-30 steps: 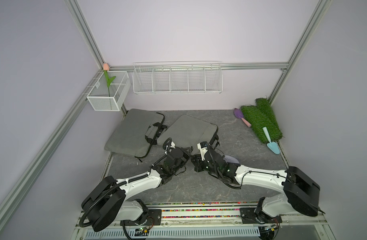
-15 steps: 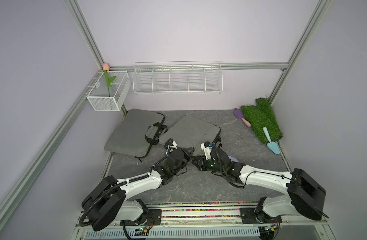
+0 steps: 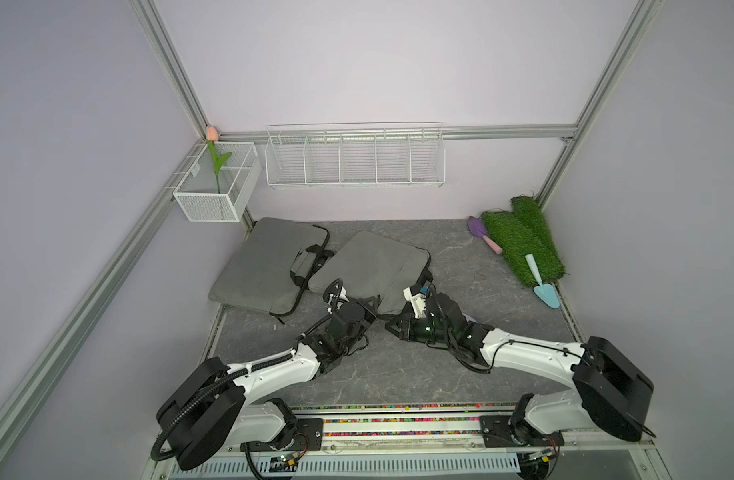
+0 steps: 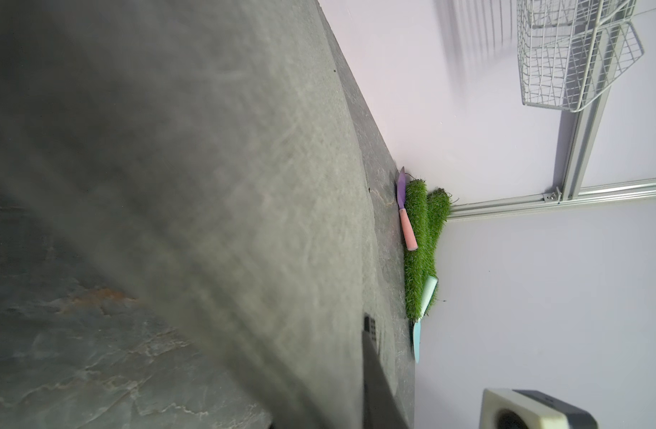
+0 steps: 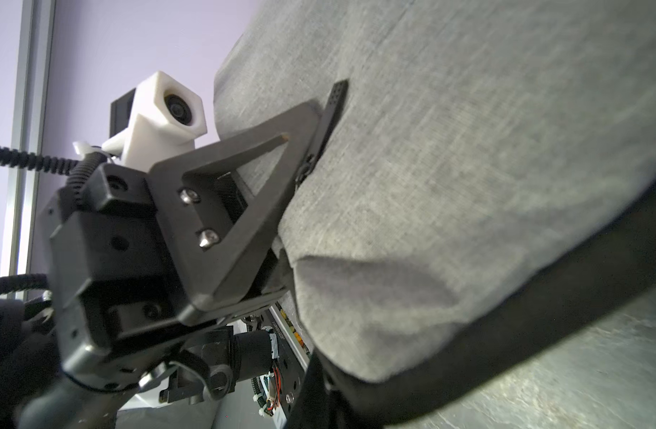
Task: Put the mouse into the laptop bag
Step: Unzip the zipper on the zippered laptop bag.
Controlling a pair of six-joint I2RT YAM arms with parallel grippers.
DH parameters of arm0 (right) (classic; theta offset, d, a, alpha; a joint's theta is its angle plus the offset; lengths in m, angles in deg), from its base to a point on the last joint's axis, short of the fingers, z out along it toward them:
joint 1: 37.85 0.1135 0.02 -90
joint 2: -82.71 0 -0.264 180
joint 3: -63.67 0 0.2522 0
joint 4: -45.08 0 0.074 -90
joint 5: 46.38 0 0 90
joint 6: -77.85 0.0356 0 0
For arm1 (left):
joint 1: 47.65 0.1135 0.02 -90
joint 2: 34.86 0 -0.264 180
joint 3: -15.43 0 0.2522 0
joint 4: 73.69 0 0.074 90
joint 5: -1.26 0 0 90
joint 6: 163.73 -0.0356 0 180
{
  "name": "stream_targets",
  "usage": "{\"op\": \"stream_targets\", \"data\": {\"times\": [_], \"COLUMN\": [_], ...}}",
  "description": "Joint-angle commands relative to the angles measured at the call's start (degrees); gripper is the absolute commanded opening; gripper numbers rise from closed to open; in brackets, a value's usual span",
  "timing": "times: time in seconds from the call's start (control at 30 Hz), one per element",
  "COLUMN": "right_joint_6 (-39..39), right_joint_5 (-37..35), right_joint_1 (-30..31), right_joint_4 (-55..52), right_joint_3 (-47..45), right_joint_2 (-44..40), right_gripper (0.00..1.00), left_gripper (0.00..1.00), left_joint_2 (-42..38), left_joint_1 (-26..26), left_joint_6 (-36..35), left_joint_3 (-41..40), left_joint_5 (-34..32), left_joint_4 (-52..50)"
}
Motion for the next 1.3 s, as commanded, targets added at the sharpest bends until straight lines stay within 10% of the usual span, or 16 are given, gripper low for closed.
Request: {"op": "stream_targets", "data": {"times": [0.0,0.47,0.67,1.27], "right_joint_6": [-1.9,-11.9,-16.7,-28.1], "right_joint_5": [-3.2,-3.4,-5.1,-17.1], "right_joint_1": [-1.1,-7.3,-7.2,5.3], "right_joint_4": [-5.5,-15.3,-19.5,-15.0], "right_joint_3": [0.9,0.8,2.5,3.0], "right_joint_2": [-0.8,-2.5,-2.9,-8.2], "right_gripper": [0.06,0.07,0.44,0.70], "left_gripper": [0.00,0.00,0.00,0.00], "left_joint_2": [-2.1,-9.7,-10.0,-8.7], "left_joint_1": [1.9,3.4,3.4,3.4], "left_joint_6": [-2.7,-4.0,-4.1,-4.6], "left_joint_3": [-0.9,-3.0,-3.1,0.7], "left_joint_5": [-8.6,-5.8,-4.0,-0.4], "left_joint_4": [1.4,-0.4,0.2,-4.0]}}
